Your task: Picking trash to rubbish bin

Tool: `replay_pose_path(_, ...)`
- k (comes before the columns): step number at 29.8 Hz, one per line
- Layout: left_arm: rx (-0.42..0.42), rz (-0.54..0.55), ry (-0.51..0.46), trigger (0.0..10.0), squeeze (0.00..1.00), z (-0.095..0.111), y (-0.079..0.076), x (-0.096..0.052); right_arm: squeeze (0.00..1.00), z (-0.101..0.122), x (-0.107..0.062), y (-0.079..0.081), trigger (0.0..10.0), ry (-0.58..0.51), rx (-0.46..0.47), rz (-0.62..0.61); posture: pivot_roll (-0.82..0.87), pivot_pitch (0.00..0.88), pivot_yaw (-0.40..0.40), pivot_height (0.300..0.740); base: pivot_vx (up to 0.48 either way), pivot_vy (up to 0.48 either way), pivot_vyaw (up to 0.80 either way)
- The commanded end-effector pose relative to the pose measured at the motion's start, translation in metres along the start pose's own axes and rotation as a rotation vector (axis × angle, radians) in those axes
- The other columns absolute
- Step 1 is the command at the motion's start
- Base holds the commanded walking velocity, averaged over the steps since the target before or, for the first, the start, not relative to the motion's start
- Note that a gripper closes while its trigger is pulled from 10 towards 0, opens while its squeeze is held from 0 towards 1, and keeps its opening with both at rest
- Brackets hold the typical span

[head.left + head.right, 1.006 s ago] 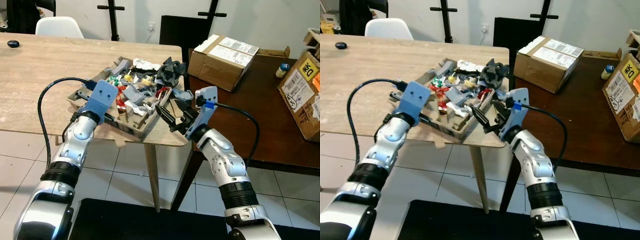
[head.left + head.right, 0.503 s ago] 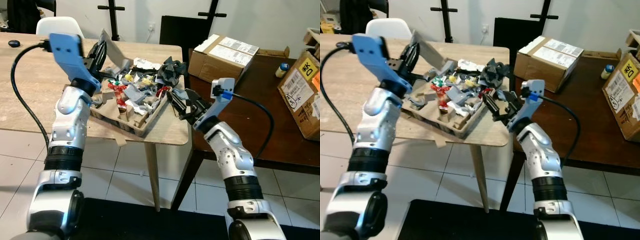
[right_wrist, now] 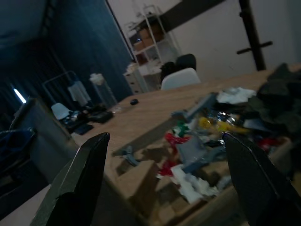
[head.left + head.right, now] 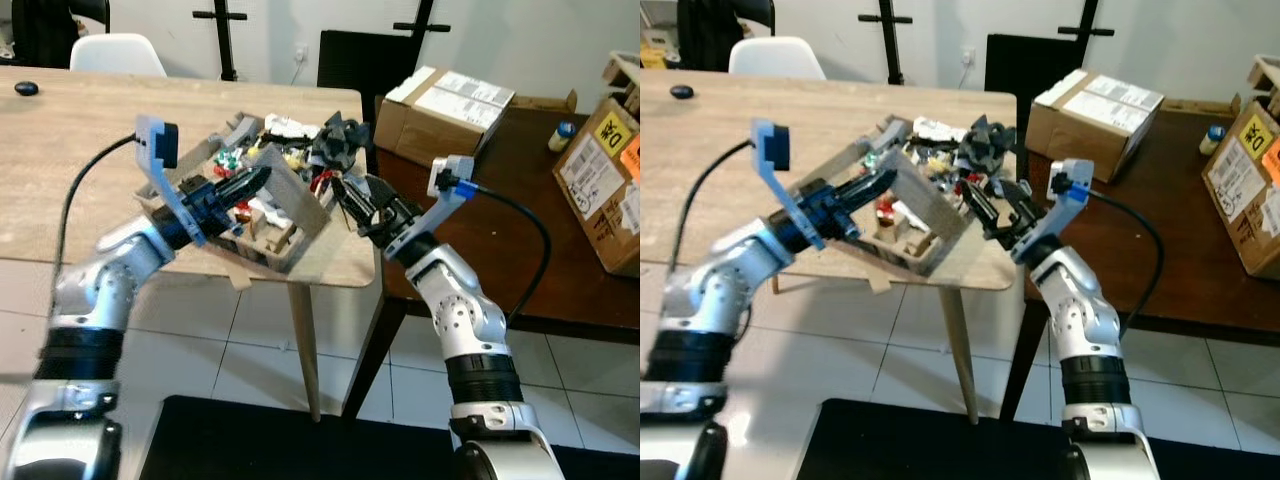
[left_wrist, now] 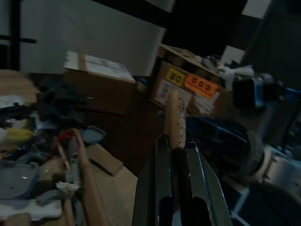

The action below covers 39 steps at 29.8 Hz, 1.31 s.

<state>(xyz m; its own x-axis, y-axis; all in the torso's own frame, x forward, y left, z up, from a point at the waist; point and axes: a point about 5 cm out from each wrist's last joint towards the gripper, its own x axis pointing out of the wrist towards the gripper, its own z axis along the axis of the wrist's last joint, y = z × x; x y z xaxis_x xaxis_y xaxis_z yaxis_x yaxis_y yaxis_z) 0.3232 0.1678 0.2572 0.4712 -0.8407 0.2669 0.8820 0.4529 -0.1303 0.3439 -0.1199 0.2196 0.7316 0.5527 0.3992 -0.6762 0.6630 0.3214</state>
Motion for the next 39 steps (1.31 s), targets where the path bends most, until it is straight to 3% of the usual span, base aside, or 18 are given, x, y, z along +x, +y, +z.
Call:
replay_pose_path(1,-0.02,-0.034,0.045,0.0,0.0,-0.003,-0.002,-0.005,1.0,0.0,-0.003,0.005,10.0,0.01,0.012,0.054,0.09,0.114,0.001,0.74,0.0,0.0,0.0)
replay_pose_path(2,-0.019,-0.038,0.05,0.0,0.0,0.001,0.0,-0.008,0.82,0.001,-0.004,0.01,10.0,0.027,-0.007,0.114,0.09,0.114,0.001,0.74,0.0,0.0,0.0)
replay_pose_path(3,-0.018,-0.039,0.057,0.0,0.0,0.005,0.002,-0.011,0.24,0.002,-0.006,0.014,10.0,0.045,-0.028,0.168,0.09,0.114,0.001,0.74,0.0,0.0,0.0)
replay_pose_path(4,-0.018,-0.038,0.062,0.0,0.0,0.007,0.004,-0.014,0.0,0.002,-0.007,0.017,10.0,0.059,-0.044,0.208,0.09,0.114,0.001,0.74,0.0,0.0,0.0)
replay_pose_path(12,-0.045,-0.118,0.137,0.0,0.0,0.011,0.003,-0.026,0.0,-0.002,-0.03,0.026,10.0,0.236,-0.157,0.445,0.09,0.115,-0.001,0.74,0.0,0.0,0.0)
replay_pose_path(16,-0.066,-0.166,0.149,0.0,0.0,0.011,0.0,-0.027,0.0,-0.007,-0.037,0.023,10.0,0.291,-0.187,0.46,0.09,0.115,0.0,0.74,0.0,0.0,0.0)
replay_pose_path(24,-0.15,-0.367,0.229,0.0,0.0,-0.002,-0.028,-0.019,0.0,-0.02,-0.043,0.019,10.0,0.359,-0.15,0.452,0.09,0.117,0.001,0.74,0.0,0.0,0.0)
replay_pose_path(33,-0.171,-0.427,0.259,0.0,0.0,-0.009,-0.039,-0.012,0.0,-0.028,-0.042,0.019,10.0,0.387,-0.127,0.454,0.09,0.117,-0.004,0.74,0.0,0.0,0.0)
replay_pose_path(34,-0.168,-0.416,0.27,0.0,0.0,-0.011,-0.04,-0.01,0.0,-0.029,-0.042,0.02,8.1,0.387,-0.072,0.458,0.09,0.114,-0.007,0.74,0.0,0.0,0.0)
replay_pose_path(35,-0.168,-0.416,0.27,0.0,0.0,-0.011,-0.04,-0.01,0.0,-0.029,-0.042,0.02,8.1,0.387,-0.072,0.458,0.09,0.114,-0.007,0.74,0.0,0.0,0.0)
replay_pose_path(36,-0.167,-0.411,0.272,0.0,0.0,-0.012,-0.04,-0.01,0.0,-0.029,-0.043,0.021,1.3,0.388,-0.045,0.462,0.09,0.114,-0.007,0.74,0.0,0.0,0.0)
replay_pose_path(38,-0.165,-0.405,0.275,0.0,0.0,-0.012,-0.04,-0.01,0.0,-0.029,-0.043,0.022,1.3,0.39,-0.017,0.47,0.09,0.113,-0.007,0.74,0.0,0.0,0.0)
replay_pose_path(39,-0.162,-0.401,0.273,0.0,0.0,-0.011,-0.04,-0.009,0.0,-0.029,-0.044,0.023,0.0,0.395,0.018,0.483,0.09,0.113,-0.007,0.74,0.0,0.0,0.0)
